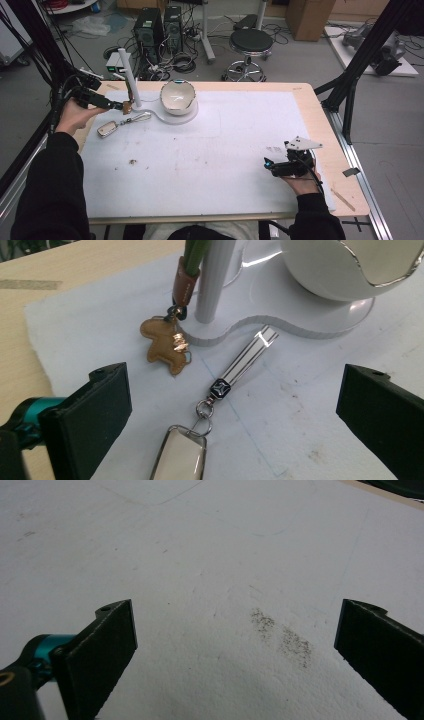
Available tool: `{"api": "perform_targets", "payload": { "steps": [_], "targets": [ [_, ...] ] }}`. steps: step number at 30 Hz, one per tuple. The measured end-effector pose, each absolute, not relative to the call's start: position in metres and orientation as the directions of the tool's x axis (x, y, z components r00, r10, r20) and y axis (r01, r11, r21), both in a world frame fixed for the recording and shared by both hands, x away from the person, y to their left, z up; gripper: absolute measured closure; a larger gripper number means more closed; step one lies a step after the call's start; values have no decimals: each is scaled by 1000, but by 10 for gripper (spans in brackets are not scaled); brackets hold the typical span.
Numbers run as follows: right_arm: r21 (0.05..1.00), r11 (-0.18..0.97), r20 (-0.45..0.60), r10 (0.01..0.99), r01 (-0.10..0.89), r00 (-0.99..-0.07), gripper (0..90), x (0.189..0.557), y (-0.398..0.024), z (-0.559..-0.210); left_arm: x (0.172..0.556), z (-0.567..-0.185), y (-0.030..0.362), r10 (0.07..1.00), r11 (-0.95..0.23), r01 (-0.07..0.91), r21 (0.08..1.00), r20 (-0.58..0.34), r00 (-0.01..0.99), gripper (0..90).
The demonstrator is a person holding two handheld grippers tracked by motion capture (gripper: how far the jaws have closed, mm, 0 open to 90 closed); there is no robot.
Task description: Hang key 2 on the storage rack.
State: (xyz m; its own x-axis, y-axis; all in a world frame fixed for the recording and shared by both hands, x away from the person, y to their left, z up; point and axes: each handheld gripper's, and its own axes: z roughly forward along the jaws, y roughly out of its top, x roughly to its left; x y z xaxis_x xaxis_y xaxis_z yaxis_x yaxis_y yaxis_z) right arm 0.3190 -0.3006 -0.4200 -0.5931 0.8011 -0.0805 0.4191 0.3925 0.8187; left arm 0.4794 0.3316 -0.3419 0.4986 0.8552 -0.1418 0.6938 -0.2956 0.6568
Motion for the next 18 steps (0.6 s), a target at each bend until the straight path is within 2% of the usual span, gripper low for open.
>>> {"api": "perform_targets", "payload": {
  "steps": [10, 18],
  "targets": [
    [810, 406, -81, 792, 423, -606, 23, 319, -299, -421, 474, -357, 333, 798, -338, 634, 696, -147, 585, 17],
    [806, 409, -78, 789, 428, -609, 23, 319, -298, -422, 480, -370, 322, 785, -395, 655, 644, -133, 605, 17]
  ]
}}
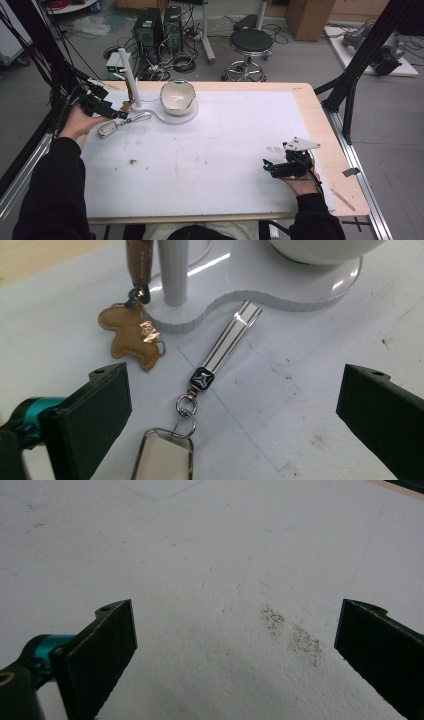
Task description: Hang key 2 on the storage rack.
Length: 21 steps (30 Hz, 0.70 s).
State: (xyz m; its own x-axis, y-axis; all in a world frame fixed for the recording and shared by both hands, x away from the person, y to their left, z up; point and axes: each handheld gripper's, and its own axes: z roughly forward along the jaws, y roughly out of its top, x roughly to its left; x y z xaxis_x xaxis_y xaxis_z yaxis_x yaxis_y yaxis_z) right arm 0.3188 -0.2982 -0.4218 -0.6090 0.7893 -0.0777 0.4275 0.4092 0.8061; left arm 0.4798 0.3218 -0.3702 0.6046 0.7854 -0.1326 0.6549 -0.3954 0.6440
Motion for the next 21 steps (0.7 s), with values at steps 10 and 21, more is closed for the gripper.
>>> {"api": "perform_targets", "payload": {
  "steps": [10, 21],
  "targets": [
    [806, 409, -75, 787, 427, -612, 23, 319, -298, -422, 484, -381, 307, 759, -445, 641, 625, -115, 640, 17],
    [806, 412, -73, 782, 425, -619, 23, 318, -298, -422, 489, -397, 292, 729, -499, 625, 600, -99, 677, 17]
  ]
}}
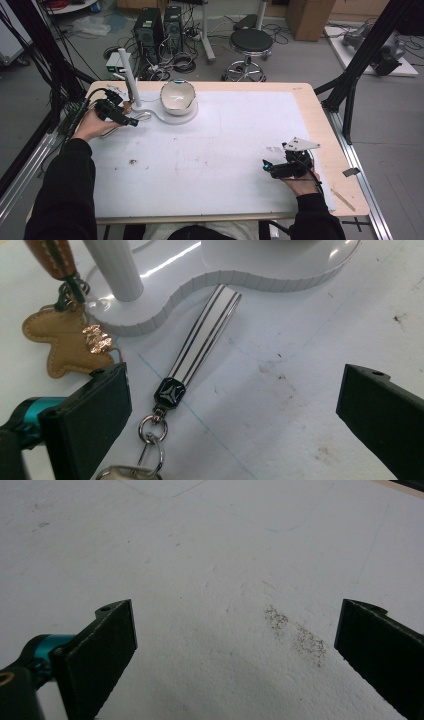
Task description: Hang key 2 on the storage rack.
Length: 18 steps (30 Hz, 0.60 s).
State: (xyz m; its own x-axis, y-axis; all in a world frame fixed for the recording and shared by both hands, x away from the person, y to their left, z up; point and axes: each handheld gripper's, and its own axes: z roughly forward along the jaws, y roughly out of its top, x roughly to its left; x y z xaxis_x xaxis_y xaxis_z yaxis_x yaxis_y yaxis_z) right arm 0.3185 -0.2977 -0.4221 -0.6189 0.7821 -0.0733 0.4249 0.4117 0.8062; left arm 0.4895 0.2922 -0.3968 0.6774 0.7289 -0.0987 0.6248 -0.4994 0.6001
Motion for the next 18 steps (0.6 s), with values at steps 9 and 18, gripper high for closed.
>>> {"api": "perform_targets", "payload": {
  "steps": [9, 18],
  "targets": [
    [805, 416, -77, 780, 423, -621, 23, 318, -298, -422, 492, -407, 279, 716, -545, 616, 569, -66, 695, 17],
    [813, 406, -68, 778, 417, -624, 23, 317, -299, -421, 495, -413, 274, 720, -549, 604, 578, -39, 693, 17]
  ]
}}
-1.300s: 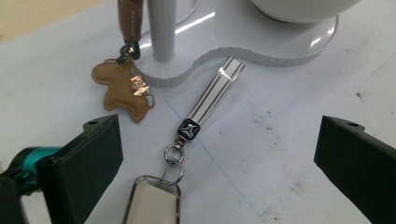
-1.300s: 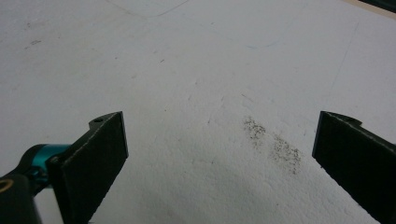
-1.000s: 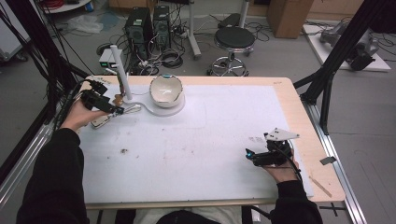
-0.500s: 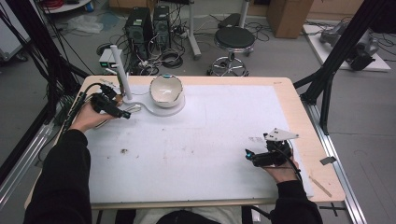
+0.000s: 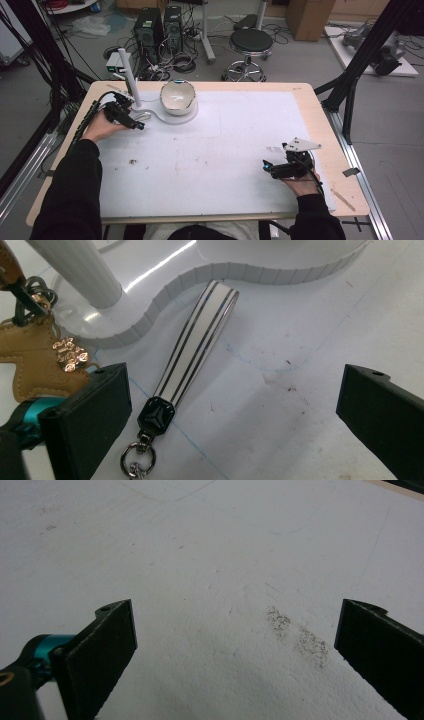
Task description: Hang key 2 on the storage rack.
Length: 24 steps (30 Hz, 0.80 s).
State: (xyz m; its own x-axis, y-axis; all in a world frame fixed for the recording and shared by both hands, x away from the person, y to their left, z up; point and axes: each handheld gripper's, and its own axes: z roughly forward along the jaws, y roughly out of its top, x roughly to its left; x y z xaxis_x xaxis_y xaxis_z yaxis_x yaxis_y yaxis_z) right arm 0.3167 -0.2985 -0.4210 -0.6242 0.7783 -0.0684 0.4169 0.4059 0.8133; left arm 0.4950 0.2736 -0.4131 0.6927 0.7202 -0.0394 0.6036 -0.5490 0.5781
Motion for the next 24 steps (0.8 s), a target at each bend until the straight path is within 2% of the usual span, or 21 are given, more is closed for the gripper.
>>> {"api": "perform_targets", "payload": {
  "steps": [6, 14, 24],
  "targets": [
    [809, 411, -73, 779, 419, -623, 23, 316, -298, -422, 501, -417, 273, 726, -548, 610, 572, -37, 687, 39],
    [808, 409, -72, 783, 424, -617, 23, 316, -301, -423, 513, -424, 272, 749, -538, 639, 549, -37, 662, 113],
    [802, 411, -74, 788, 434, -611, 23, 315, -300, -424, 513, -427, 271, 751, -549, 629, 550, -6, 660, 364]
  ]
}}
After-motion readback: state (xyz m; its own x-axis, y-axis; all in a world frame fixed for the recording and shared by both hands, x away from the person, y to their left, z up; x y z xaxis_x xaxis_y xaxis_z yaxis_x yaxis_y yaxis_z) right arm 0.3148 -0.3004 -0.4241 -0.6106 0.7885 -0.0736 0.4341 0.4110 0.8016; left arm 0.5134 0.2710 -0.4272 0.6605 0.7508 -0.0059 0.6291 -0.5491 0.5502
